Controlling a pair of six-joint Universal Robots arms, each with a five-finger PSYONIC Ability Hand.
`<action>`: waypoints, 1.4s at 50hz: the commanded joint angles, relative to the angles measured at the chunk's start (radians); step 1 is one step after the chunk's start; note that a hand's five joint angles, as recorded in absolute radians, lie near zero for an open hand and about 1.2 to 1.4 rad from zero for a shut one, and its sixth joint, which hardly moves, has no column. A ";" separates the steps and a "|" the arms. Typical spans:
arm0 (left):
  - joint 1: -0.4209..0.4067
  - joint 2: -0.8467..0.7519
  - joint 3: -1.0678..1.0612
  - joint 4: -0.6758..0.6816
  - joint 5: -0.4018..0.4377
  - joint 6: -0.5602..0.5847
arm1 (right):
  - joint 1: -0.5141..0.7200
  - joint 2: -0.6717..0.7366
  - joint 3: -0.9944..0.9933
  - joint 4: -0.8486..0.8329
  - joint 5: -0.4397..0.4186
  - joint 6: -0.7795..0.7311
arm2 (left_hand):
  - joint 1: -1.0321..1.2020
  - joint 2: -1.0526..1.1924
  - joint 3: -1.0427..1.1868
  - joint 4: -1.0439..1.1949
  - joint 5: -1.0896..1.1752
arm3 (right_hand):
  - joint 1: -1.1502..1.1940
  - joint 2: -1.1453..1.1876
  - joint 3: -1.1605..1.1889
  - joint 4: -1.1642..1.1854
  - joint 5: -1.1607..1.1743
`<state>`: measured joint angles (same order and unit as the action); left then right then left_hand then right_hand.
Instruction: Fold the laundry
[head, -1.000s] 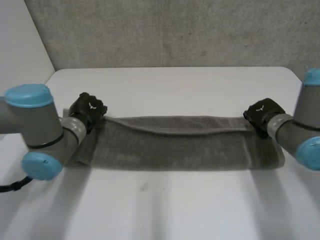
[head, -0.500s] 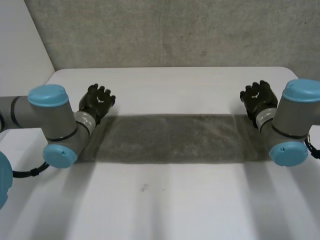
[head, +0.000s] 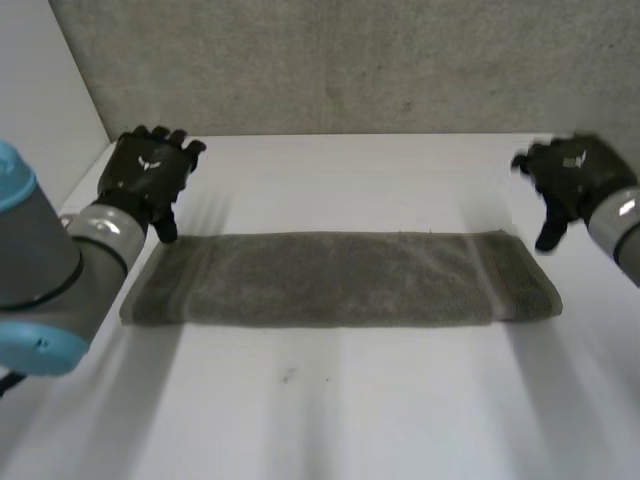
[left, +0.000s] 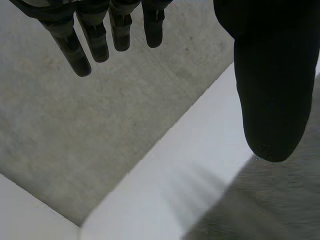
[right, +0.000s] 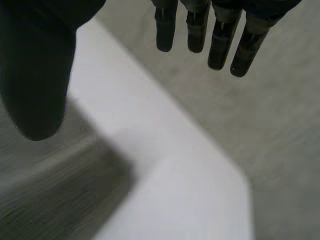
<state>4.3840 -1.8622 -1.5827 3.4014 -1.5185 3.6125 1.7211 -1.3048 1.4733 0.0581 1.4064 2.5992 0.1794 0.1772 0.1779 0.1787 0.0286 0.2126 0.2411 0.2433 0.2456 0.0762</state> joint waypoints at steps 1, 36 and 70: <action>0.006 0.037 -0.164 0.099 0.003 -0.138 | -0.069 0.015 0.165 0.034 -0.047 0.018 | 0.008 0.010 0.009 0.008 -0.016 | 0.257 0.229 0.226 0.224 0.219; 0.029 0.072 -0.261 0.199 -0.006 -0.138 | -0.293 0.173 0.217 -0.501 0.195 -0.550 | -0.001 0.001 0.000 0.000 -0.025 | 1.184 1.155 1.153 1.151 1.146; 0.026 0.094 -0.283 0.197 -0.006 -0.140 | 0.500 0.343 0.111 -0.506 -0.190 -0.183 | -0.001 0.001 0.000 0.000 -0.025 | -0.038 -0.067 -0.069 -0.071 -0.076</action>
<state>4.4139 -1.7673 -1.8638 3.5986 -1.5248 3.4738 2.2287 -0.9765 1.5776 -0.4584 1.1750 2.4086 0.1730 0.1683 0.1699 0.1704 0.0286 0.7375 0.9144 0.9302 0.9505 0.7625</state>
